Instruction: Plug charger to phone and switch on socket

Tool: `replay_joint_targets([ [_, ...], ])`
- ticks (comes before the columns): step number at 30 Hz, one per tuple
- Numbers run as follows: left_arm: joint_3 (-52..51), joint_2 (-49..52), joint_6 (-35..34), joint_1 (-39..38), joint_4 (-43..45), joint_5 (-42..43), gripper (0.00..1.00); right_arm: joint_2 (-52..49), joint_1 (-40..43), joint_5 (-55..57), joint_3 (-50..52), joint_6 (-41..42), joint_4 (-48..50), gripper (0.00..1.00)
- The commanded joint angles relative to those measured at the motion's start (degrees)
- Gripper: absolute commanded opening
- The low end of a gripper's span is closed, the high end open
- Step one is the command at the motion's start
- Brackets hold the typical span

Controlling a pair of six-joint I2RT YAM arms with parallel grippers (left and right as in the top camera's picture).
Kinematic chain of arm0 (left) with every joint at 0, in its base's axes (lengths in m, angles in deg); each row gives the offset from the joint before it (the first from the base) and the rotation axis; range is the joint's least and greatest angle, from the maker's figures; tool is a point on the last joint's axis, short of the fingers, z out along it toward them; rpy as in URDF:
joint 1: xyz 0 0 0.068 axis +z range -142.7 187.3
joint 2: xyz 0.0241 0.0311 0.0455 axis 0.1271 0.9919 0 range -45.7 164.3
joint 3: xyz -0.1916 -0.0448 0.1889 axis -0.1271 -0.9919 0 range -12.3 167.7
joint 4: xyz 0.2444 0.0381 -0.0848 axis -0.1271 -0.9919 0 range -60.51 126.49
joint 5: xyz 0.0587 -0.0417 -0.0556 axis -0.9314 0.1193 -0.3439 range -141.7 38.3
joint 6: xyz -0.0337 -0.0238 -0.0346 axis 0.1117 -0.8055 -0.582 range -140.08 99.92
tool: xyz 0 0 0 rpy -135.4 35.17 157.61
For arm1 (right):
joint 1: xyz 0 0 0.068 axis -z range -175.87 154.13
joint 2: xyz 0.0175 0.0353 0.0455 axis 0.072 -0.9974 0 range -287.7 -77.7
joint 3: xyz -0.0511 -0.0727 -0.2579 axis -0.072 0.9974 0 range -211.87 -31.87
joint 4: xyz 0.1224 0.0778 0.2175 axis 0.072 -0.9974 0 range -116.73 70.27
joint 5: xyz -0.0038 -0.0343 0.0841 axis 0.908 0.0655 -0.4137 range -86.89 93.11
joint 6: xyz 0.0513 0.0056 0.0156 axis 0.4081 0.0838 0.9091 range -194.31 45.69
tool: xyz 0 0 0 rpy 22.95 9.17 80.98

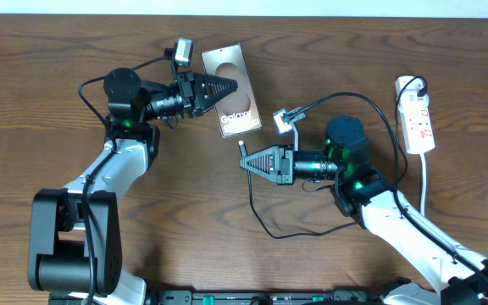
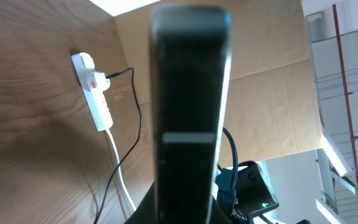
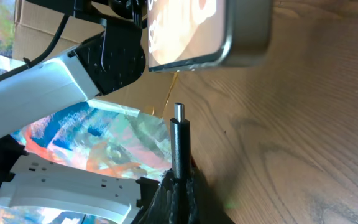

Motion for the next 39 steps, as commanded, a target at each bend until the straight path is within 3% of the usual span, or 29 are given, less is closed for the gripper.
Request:
replay_joint_targets([
  [1, 0.8, -0.4, -0.5, -0.1, 0.8, 0.7, 0.07, 0.1, 0.3, -1.6, -0.6, 0.3, 0.3, 0.01],
  [39, 0.8, -0.4, -0.5, -0.1, 0.8, 0.7, 0.07, 0.1, 1.2, 3.0, -0.6, 1.4, 2.3, 0.01],
])
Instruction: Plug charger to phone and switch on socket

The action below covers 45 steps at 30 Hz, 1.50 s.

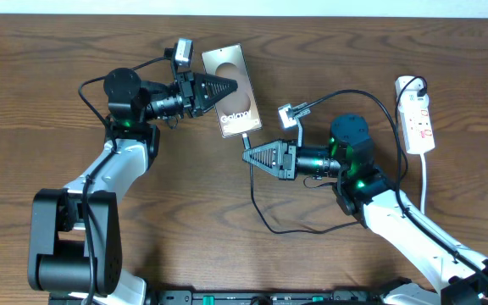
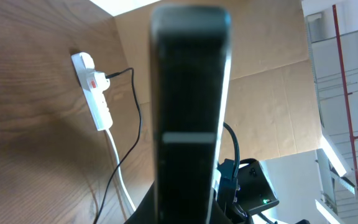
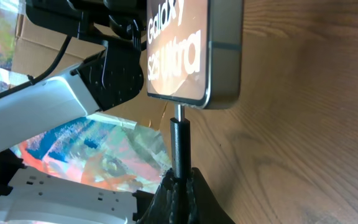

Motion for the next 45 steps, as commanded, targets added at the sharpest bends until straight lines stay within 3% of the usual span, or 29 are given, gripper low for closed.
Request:
replay_joint_targets([
  [1, 0.8, -0.4, -0.3, -0.1, 0.8, 0.7, 0.07, 0.1, 0.2, 0.8, -0.6, 0.6, 0.2, 0.01],
  [45, 0.8, -0.4, 0.3, -0.1, 0.8, 0.4, 0.07, 0.0, -0.9, 2.2, -0.6, 2.1, 2.9, 0.01],
])
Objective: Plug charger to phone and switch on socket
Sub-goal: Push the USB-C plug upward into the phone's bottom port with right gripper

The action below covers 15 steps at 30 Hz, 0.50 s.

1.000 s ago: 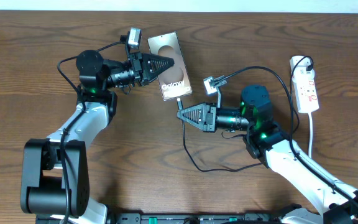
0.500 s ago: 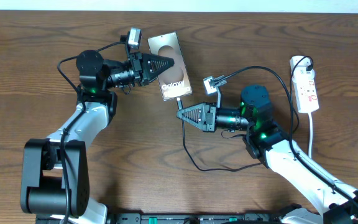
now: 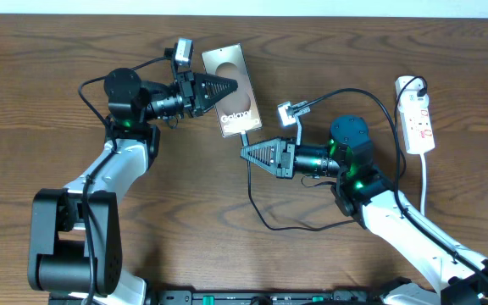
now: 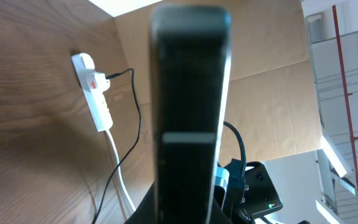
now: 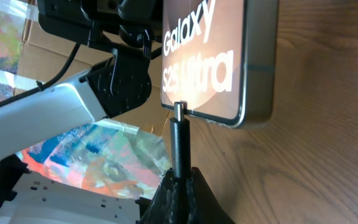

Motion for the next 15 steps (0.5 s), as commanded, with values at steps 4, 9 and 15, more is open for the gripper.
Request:
replay_joint_targets([
  [4, 0.8, -0.4, 0.2, 0.0, 0.8, 0.5, 0.07, 0.0, -0.2, 0.7, -0.6, 1.6, -1.4, 0.01],
  [9, 0.8, -0.4, -0.2, 0.0, 0.8, -0.5, 0.07, 0.0, -0.3, 0.7, -0.6, 1.5, -3.7, 0.01],
  [15, 0.8, -0.4, -0.2, 0.0, 0.8, -0.6, 0.07, 0.0, -0.3, 0.7, -0.6, 1.5, -3.7, 0.01],
])
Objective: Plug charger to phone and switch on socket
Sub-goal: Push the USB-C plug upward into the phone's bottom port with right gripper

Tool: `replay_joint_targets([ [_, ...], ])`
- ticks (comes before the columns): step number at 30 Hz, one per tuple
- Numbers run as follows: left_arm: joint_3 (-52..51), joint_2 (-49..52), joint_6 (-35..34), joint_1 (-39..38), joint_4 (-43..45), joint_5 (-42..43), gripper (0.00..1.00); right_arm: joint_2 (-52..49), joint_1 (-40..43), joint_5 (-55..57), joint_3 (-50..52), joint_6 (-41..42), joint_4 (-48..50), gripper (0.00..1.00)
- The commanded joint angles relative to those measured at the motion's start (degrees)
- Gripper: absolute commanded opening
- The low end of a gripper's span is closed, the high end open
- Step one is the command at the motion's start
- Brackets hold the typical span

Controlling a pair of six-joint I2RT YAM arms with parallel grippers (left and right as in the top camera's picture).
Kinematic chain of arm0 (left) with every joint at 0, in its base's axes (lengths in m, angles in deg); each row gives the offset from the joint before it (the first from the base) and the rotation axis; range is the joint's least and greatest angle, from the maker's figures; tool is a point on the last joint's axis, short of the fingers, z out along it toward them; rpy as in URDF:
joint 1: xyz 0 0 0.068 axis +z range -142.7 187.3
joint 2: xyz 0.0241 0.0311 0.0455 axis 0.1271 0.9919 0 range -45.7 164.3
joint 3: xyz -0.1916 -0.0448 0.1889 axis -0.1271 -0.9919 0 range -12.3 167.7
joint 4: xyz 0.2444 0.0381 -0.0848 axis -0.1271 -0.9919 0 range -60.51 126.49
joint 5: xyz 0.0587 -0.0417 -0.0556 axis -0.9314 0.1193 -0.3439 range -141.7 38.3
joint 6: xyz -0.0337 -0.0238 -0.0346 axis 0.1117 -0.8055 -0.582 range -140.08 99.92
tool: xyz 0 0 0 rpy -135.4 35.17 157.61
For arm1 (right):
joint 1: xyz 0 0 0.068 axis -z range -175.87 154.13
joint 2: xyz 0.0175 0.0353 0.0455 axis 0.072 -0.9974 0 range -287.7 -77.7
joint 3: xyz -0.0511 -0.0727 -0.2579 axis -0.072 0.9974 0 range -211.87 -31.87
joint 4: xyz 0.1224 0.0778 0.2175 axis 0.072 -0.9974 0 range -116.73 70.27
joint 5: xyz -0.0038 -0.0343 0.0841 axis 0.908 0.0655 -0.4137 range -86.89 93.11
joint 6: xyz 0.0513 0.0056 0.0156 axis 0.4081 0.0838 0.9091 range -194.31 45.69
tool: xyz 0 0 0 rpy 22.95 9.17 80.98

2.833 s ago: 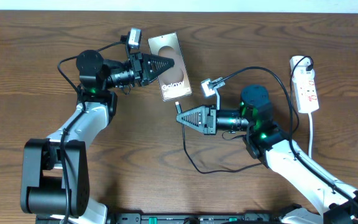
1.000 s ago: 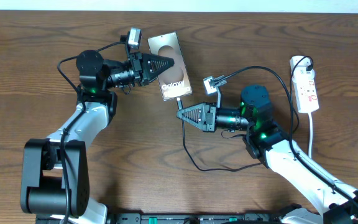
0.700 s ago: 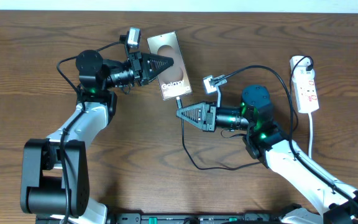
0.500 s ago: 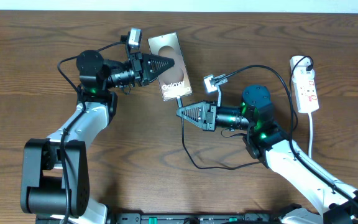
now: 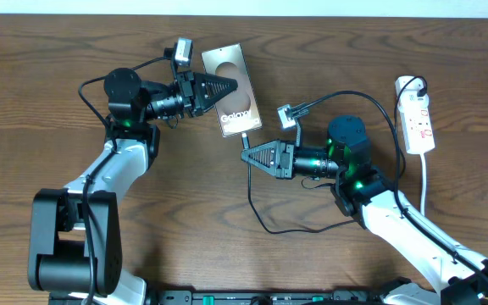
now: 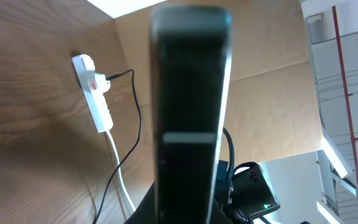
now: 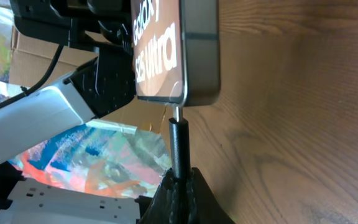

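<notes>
A phone (image 5: 232,89) with a pink "Galaxy" screen is held just above the table by my left gripper (image 5: 227,87), shut on its long edges. The left wrist view shows it as a dark blurred slab (image 6: 190,106). My right gripper (image 5: 247,158) is shut on the black charger plug (image 7: 179,146), whose metal tip meets the phone's bottom edge (image 7: 199,96). How deep the tip sits cannot be told. The white socket strip (image 5: 417,114) with a red switch lies at the far right.
The black charger cable (image 5: 265,222) loops on the wooden table (image 5: 58,169) below my right arm and runs up to the socket strip. A white lead (image 5: 426,182) trails from the strip toward the front edge.
The plug tip, which overlapped the phone's screen side in the right wrist view, now meets the phone's bottom edge. My right gripper has shifted slightly. My left gripper still holds the phone still.
My left gripper held the phone throughout. The plug in my right gripper first stood a short way below the phone's bottom end. Then its tip touched that end, then lay against the screen side, and now sits at the bottom edge.
</notes>
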Motion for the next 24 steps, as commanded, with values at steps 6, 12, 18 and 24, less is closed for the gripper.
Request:
replay_joint_targets([
  [6, 0.8, -0.4, -0.2, 0.0, 0.8, -0.3, 0.08, 0.0, -0.3, 0.0, -0.6, 0.5, 0.2, 0.01],
  [12, 0.8, -0.4, 0.2, 0.0, 0.8, -0.3, 0.07, 0.0, -0.3, -1.3, -0.6, 0.3, 0.2, 0.01],
  [18, 0.8, -0.4, 0.4, 0.0, 0.8, -0.3, 0.08, 0.0, -0.3, -1.7, -0.6, 0.3, 1.4, 0.01],
  [24, 0.8, -0.4, 0.4, 0.0, 0.8, -0.3, 0.07, 0.0, -0.3, -1.7, -0.6, 0.4, 2.3, 0.01],
])
